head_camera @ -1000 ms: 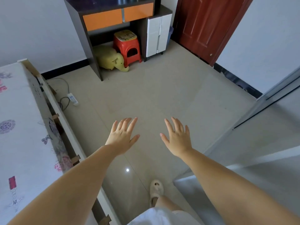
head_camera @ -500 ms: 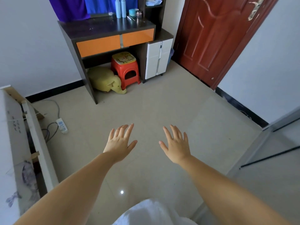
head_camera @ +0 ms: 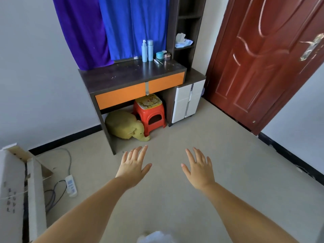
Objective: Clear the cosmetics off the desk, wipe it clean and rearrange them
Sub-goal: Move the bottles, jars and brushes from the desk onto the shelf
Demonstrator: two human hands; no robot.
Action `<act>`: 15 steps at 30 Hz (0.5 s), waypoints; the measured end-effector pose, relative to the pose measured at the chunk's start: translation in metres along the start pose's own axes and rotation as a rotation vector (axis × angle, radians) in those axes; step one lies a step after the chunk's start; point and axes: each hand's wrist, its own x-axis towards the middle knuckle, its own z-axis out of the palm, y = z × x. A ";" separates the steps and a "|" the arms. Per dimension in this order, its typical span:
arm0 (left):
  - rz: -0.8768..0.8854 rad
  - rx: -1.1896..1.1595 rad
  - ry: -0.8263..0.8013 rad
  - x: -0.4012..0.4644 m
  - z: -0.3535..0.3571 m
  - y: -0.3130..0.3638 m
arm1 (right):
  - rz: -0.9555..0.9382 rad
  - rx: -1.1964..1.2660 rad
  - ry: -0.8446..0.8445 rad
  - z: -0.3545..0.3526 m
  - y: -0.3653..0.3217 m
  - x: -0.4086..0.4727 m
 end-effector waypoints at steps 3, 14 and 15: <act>0.006 0.006 0.007 0.068 -0.014 -0.025 | 0.005 0.008 0.004 -0.012 -0.012 0.063; -0.013 -0.086 0.047 0.320 -0.018 -0.045 | -0.035 0.039 0.015 -0.027 0.021 0.321; -0.031 -0.097 0.048 0.342 -0.019 -0.046 | -0.049 0.050 0.021 -0.029 0.025 0.346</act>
